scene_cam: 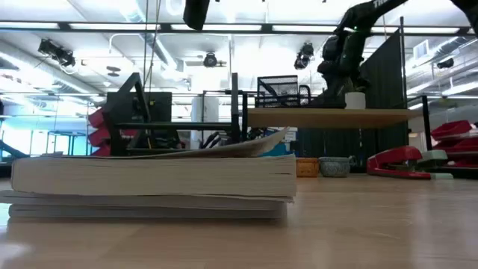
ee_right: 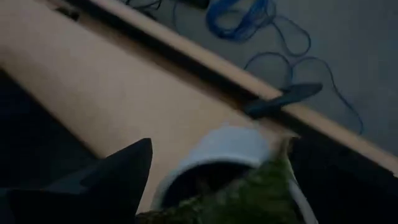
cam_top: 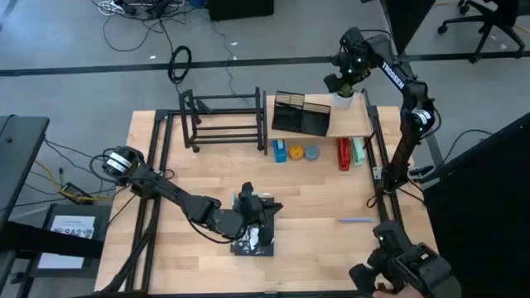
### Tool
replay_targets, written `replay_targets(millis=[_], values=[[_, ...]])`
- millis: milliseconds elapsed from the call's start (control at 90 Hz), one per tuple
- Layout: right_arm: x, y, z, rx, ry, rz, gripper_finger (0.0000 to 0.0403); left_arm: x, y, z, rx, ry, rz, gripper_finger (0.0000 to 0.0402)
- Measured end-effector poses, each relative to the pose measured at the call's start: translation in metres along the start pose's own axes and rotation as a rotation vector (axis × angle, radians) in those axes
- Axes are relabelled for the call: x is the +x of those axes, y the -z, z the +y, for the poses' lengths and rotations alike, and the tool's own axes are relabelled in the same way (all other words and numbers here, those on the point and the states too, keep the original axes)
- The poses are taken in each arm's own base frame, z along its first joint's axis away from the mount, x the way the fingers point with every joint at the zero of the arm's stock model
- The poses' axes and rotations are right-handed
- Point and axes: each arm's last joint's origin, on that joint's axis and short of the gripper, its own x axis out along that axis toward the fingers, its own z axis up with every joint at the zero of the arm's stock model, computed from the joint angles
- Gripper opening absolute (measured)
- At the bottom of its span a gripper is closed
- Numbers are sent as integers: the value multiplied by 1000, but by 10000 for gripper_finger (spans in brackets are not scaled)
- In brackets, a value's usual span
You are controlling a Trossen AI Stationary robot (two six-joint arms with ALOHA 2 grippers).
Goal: Stock shelves
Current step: Remove the white vase plant from the shelf
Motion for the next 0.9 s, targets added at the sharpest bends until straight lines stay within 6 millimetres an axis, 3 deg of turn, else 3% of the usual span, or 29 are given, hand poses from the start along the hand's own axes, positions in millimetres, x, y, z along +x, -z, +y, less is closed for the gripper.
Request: replay_targets(millis=[233, 378, 700, 900], values=[[-17, 20, 11, -25, -8, 83, 345, 0, 0, 0, 0, 0, 0, 0], [-19, 22, 12, -31, -5, 82, 345, 0, 0, 0, 1, 0, 1, 0], [-3, 13, 3, -25, 27, 16, 345, 0, 0, 0, 3, -1, 2, 0], [7, 17, -4, 5, -50, 40, 345, 0, 0, 0, 3, -1, 2, 0]])
